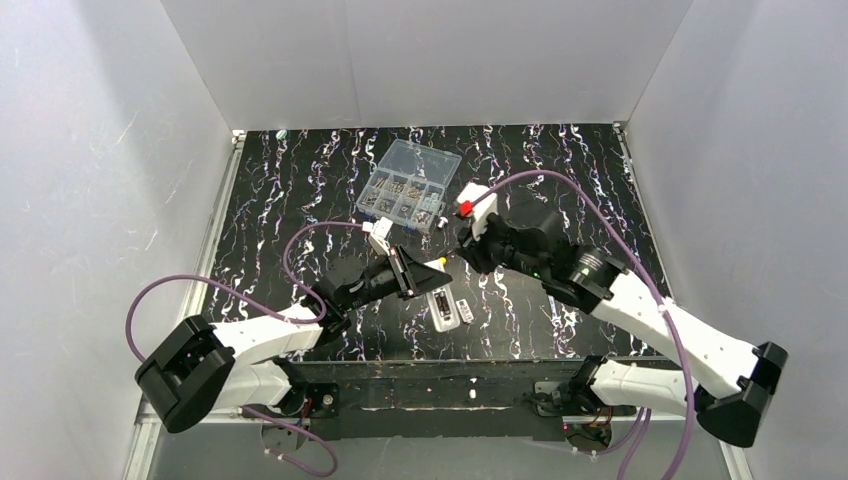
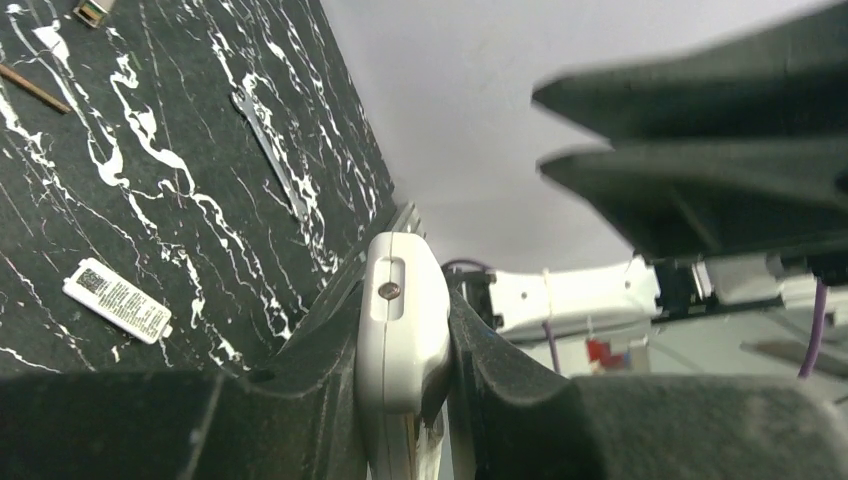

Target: Load the batteries into the remote control

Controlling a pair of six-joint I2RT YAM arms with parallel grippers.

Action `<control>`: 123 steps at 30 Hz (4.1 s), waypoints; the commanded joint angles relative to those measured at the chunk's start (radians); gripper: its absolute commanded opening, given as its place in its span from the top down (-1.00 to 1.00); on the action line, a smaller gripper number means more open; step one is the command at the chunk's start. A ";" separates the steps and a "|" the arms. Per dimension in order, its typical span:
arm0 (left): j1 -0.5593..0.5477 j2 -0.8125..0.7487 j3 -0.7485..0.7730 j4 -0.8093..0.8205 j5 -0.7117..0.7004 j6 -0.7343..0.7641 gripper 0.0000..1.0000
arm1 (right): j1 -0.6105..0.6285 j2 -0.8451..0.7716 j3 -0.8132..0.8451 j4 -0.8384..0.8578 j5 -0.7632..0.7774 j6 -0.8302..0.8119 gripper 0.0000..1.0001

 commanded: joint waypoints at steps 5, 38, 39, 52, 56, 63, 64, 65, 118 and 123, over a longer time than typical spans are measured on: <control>-0.005 -0.088 -0.015 0.100 0.225 0.259 1.00 | -0.004 -0.198 -0.183 0.191 0.292 0.199 0.14; 0.000 -0.657 -0.222 -0.632 -0.372 0.269 1.00 | -0.033 0.046 -0.391 0.082 0.223 0.758 -0.35; -0.001 -0.663 -0.222 -0.642 -0.372 0.268 1.00 | -0.030 0.063 -0.399 0.097 0.219 0.765 -0.35; -0.001 -0.591 -0.214 -0.563 -0.314 0.241 1.00 | 0.065 0.258 -0.369 0.102 0.298 0.813 -0.18; 0.000 -0.594 -0.217 -0.567 -0.311 0.240 1.00 | 0.066 0.272 -0.369 0.098 0.309 0.814 0.00; -0.001 -0.584 -0.217 -0.559 -0.309 0.233 1.00 | 0.071 0.314 -0.360 0.109 0.294 0.806 0.07; -0.001 -0.580 -0.216 -0.556 -0.308 0.232 1.00 | 0.072 0.321 -0.355 0.108 0.294 0.803 0.11; 0.000 -0.579 -0.216 -0.556 -0.307 0.231 1.00 | 0.074 0.329 -0.351 0.105 0.295 0.800 0.14; 0.000 -0.086 -0.039 0.100 -0.184 0.018 1.00 | 0.023 0.009 -0.017 -0.089 -0.264 0.599 0.97; 0.000 -0.099 -0.036 0.099 -0.186 0.031 1.00 | -0.055 -0.032 -0.050 -0.064 -0.377 0.694 0.97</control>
